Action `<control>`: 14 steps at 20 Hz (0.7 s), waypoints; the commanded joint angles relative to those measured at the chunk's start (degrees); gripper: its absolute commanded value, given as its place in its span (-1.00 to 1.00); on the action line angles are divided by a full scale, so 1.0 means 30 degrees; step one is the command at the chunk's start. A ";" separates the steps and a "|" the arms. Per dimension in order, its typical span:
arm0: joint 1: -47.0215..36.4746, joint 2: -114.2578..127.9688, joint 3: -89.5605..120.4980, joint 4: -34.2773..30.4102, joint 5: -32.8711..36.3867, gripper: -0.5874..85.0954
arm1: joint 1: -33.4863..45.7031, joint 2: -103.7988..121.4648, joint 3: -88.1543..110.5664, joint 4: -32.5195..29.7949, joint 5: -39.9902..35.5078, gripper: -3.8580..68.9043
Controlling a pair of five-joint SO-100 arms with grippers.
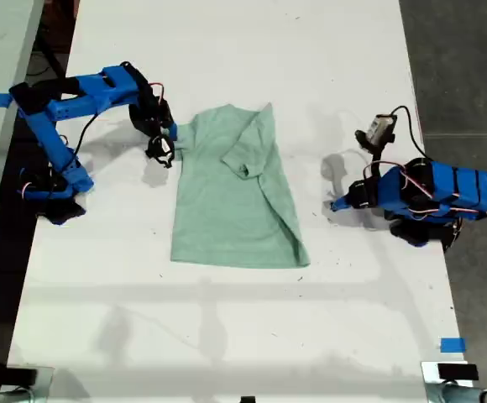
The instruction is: Fold t shirt
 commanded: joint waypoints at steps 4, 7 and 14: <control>0.0586 0.1963 -0.0937 0.0732 -0.0439 -0.71 | -0.0088 0.0176 0.0879 -0.0293 0.0029 -0.84; 0.0937 0.2607 -0.0967 0.0732 -0.0527 -0.53 | -0.0088 0.0176 0.0879 -0.0293 0.0029 -0.84; 0.0527 0.0674 0.0996 -0.1377 -0.0381 -0.46 | -0.0059 0.0176 0.0879 -0.0293 -0.0029 -0.84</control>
